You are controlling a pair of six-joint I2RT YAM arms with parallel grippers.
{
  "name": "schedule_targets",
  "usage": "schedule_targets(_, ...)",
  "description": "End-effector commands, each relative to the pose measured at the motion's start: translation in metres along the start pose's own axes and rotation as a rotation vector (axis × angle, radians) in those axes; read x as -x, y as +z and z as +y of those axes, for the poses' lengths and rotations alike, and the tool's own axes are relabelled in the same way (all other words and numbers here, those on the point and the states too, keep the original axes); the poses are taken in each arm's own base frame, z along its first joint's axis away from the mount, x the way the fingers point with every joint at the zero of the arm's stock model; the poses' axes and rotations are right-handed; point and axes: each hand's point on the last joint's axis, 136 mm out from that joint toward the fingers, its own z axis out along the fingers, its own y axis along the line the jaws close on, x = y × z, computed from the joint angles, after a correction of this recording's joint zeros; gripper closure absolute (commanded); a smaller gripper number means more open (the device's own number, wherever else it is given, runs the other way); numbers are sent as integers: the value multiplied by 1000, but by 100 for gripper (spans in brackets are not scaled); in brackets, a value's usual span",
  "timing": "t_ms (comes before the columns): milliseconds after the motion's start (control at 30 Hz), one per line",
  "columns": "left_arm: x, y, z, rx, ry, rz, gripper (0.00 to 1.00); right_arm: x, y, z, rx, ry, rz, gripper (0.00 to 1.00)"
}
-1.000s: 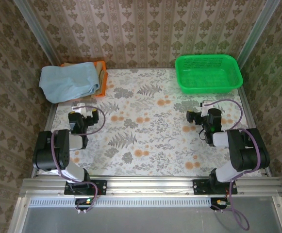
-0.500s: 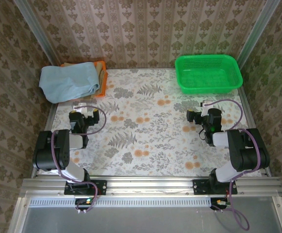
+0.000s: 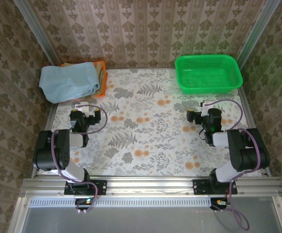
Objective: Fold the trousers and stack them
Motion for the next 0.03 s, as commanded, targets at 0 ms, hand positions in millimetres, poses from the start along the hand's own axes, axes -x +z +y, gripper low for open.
schedule_targets(0,9,2,-3,-15,19,-22,0,20,0,-4,-27,-2,-64,0)
